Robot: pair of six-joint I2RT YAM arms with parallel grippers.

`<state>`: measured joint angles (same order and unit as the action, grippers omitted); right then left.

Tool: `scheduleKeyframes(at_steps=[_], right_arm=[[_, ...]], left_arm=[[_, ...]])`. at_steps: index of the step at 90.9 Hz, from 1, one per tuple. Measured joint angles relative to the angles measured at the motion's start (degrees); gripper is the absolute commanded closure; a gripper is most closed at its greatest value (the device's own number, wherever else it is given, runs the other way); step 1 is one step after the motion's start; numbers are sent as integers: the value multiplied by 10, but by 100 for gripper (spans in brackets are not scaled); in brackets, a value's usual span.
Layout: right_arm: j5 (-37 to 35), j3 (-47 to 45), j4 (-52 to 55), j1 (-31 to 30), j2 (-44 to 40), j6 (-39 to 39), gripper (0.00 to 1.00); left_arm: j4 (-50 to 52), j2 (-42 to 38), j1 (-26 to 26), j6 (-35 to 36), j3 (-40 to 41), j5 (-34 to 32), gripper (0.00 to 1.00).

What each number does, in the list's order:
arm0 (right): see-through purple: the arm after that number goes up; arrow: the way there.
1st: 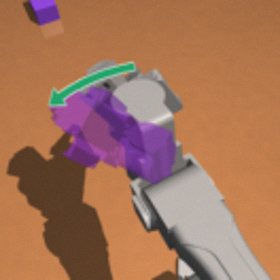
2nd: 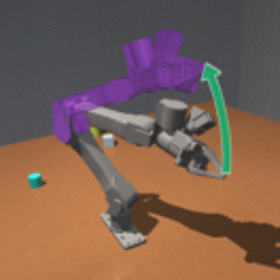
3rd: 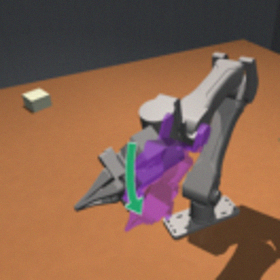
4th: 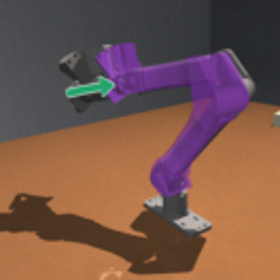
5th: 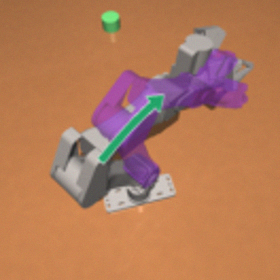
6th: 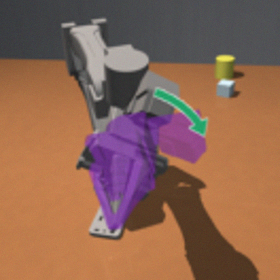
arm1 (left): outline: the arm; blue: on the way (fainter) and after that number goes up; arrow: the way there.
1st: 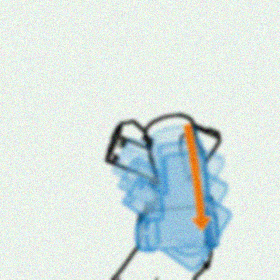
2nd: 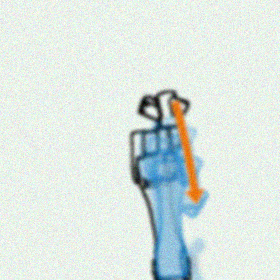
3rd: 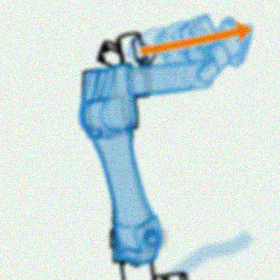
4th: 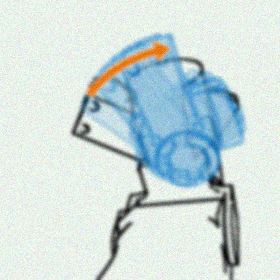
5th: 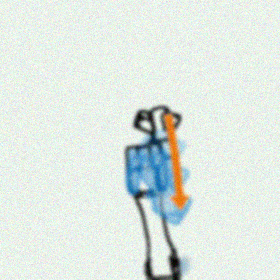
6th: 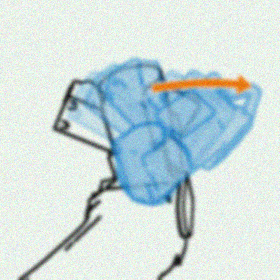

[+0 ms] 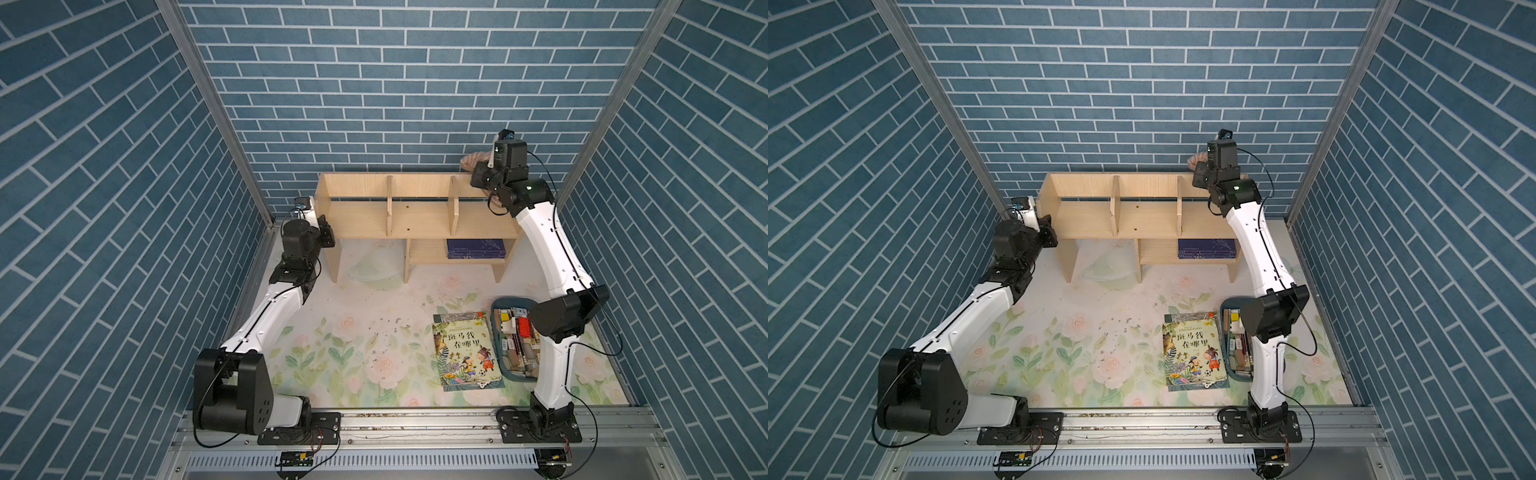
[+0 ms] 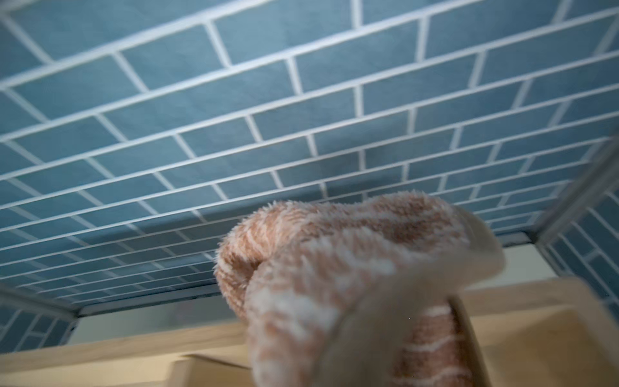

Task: Wipe the bookshelf clean with a cloth
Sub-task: Wipe the dust from the shelf.

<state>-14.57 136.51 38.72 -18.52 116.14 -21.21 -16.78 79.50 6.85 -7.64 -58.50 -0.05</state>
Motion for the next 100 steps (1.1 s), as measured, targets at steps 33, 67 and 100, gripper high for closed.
scheduleKeyframes(at_steps=[33,67,100], right_arm=[[-85,-68,26,55,-116,7,100],[18,-3,37,5,-16,7,100],[9,14,20,-122,-10,38,100]], left_arm=[[4,0,0,0,-2,-1,100],[4,1,0,0,-2,-1,100],[4,1,0,0,-2,-1,100]])
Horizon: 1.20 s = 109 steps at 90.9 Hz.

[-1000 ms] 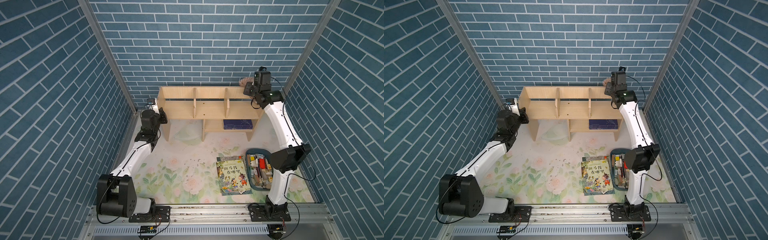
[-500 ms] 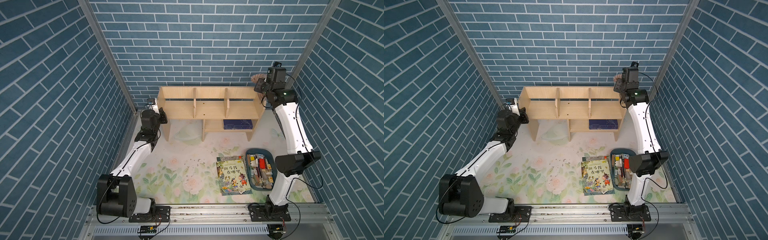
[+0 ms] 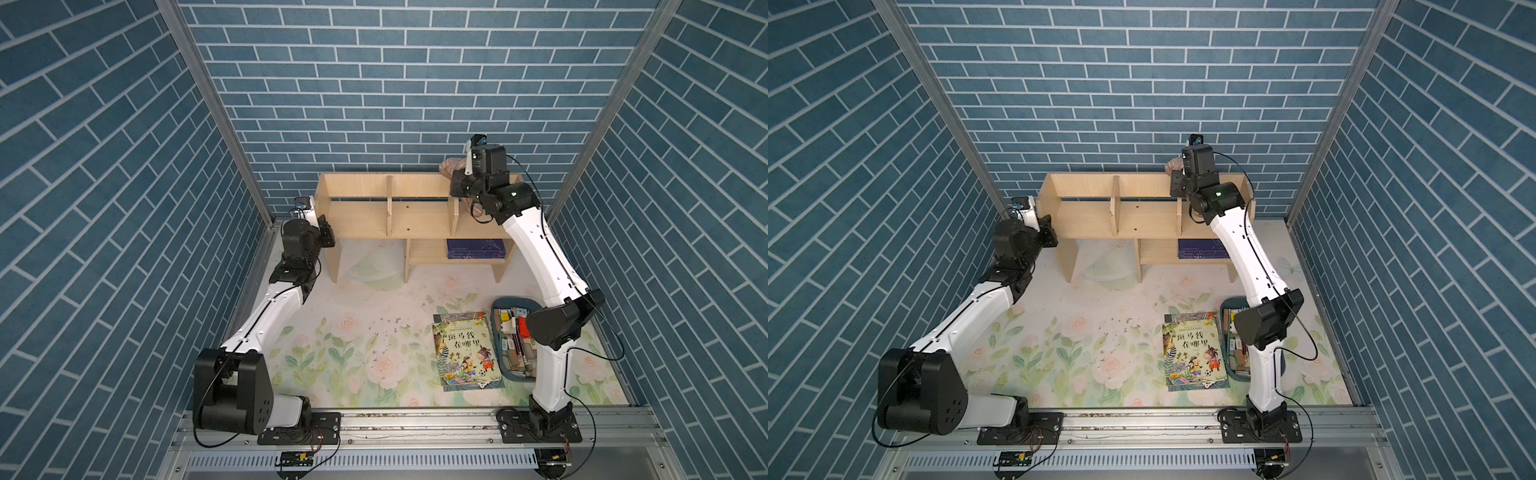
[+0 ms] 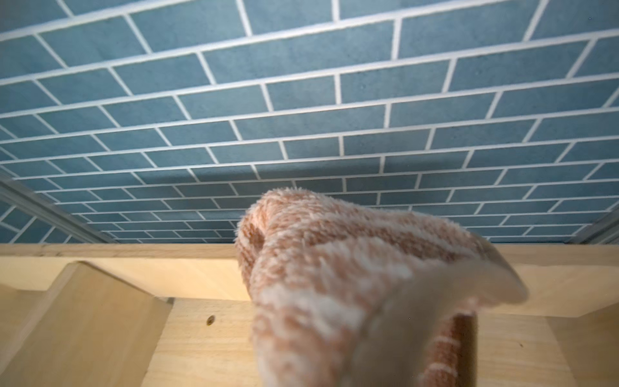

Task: Wipe the bookshelf clean with a cloth
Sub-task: Wipe the dust from the shelf.

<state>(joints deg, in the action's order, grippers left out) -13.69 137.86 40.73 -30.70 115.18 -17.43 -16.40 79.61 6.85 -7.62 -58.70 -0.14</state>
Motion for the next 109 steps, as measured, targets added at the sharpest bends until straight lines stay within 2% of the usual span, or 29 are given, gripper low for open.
scheduleKeyframes(at_steps=[38,58,79,109], right_arm=[[-79,-18,-42,-137,-19,26,100],[-109,-92,-64,-135,-8,-8,100],[-89,-215,-96,-134,1,-23,100],[-127,-231,-97,-135,-11,-38,100]], left_arm=[[0,0,0,0,0,0,100],[0,0,0,0,0,0,100],[0,0,0,0,0,0,100],[0,0,0,0,0,0,100]])
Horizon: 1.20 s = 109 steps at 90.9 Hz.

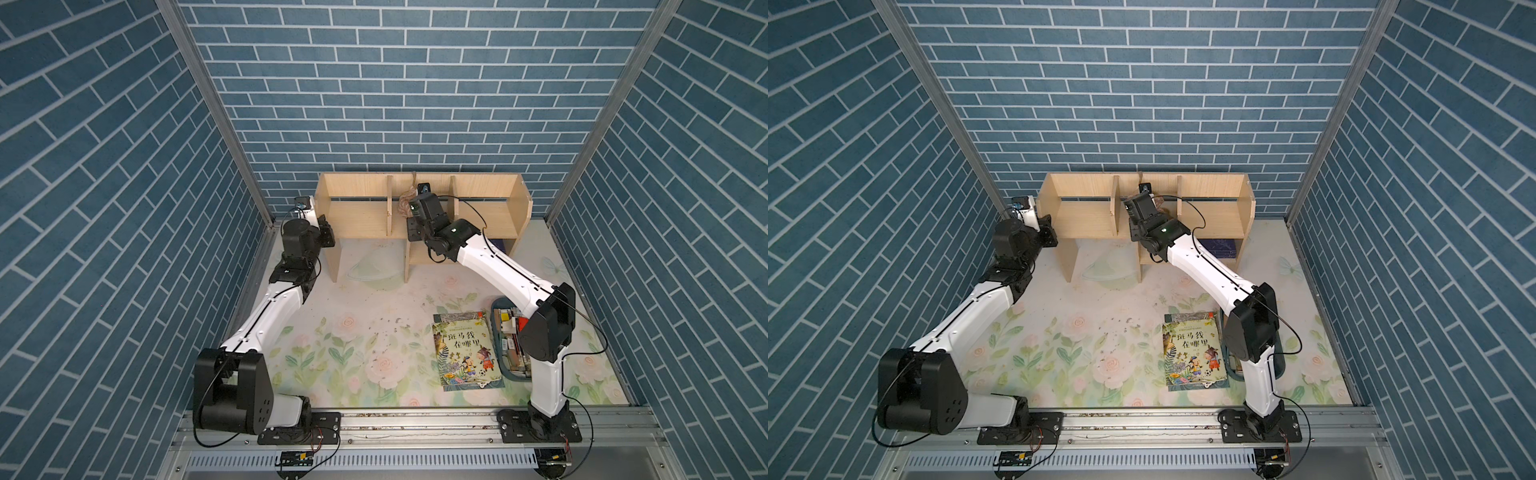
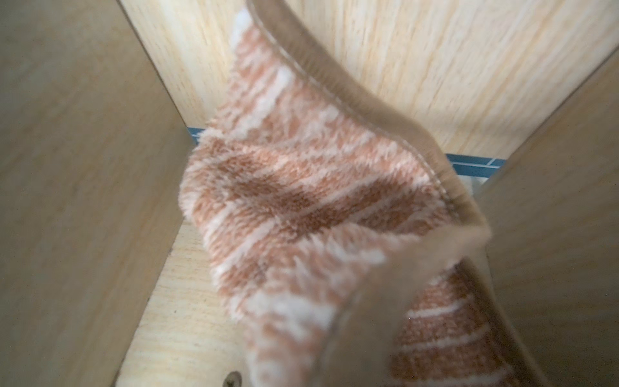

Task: Wipe the bookshelf clean with a cloth
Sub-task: Wipe the dust from the shelf.

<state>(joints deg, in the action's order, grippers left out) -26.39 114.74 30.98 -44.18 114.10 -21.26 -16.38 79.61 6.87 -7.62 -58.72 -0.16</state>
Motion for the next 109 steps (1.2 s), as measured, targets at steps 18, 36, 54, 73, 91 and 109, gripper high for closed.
scheduleKeyframes(at_steps=[18,36,54,73,91,109], right_arm=[[46,20,-4,-3,9,-6,100],[65,15,-18,-20,9,-15,100],[52,-73,-30,-24,-69,-14,100],[0,-91,-25,-2,-212,-8,100],[6,-137,-40,129,-321,-21,100],[66,-228,-51,184,-296,-40,100]], left_arm=[[0,0,0,0,0,0,100],[0,0,0,0,0,0,100],[0,0,0,0,0,0,100],[0,0,0,0,0,0,100],[0,0,0,0,0,0,100],[0,0,0,0,0,0,100]])
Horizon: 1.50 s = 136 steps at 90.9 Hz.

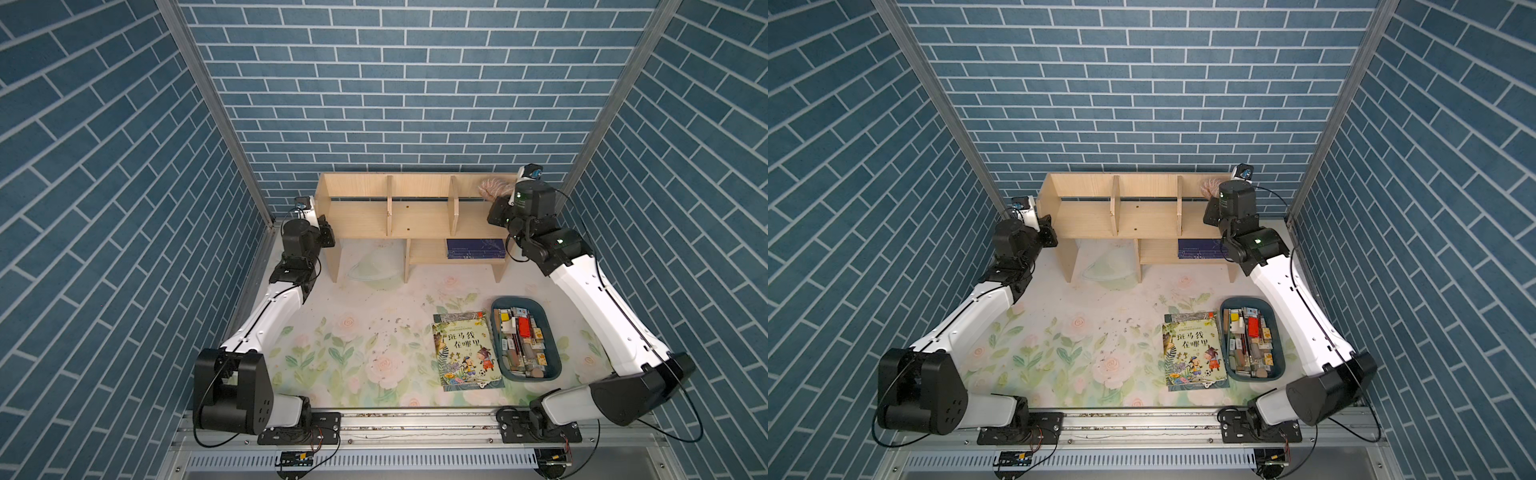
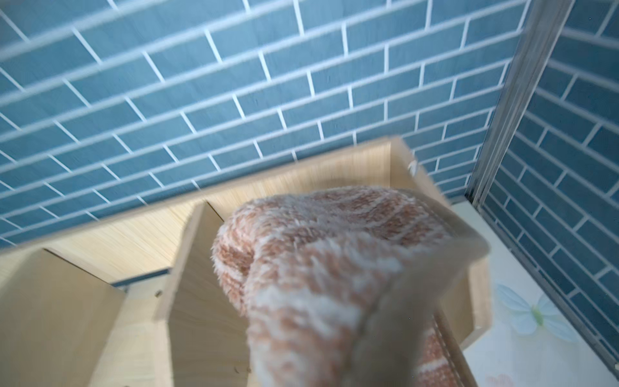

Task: Wipe the bookshelf clean with a cloth
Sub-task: Wipe the dust from the shelf.

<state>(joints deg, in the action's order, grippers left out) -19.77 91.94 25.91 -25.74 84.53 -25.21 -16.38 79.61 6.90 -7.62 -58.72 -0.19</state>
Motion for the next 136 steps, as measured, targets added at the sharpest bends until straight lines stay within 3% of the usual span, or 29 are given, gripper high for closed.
scheduleKeyframes(at_steps=[12,27,41,46,52,58,70,87,112,136], right_arm=[[36,-14,0,6,59,-1,99],[49,-14,-7,7,101,-2,63],[40,-21,-14,9,96,0,43],[32,-29,-15,13,89,0,40],[18,-40,-12,17,77,2,44],[3,-52,-7,21,64,7,56],[-14,-59,3,31,49,15,100],[17,-38,7,36,62,17,100],[89,90,3,12,147,17,100],[35,212,1,13,181,32,100]], left_arm=[[0,0,0,0,0,0,100],[0,0,0,0,0,0,100],[0,0,0,0,0,0,100],[0,0,0,0,0,0,100],[0,0,0,0,0,0,100],[0,0,0,0,0,0,100],[0,0,0,0,0,0,100],[0,0,0,0,0,0,100],[0,0,0,0,0,0,100],[0,0,0,0,0,0,100]])
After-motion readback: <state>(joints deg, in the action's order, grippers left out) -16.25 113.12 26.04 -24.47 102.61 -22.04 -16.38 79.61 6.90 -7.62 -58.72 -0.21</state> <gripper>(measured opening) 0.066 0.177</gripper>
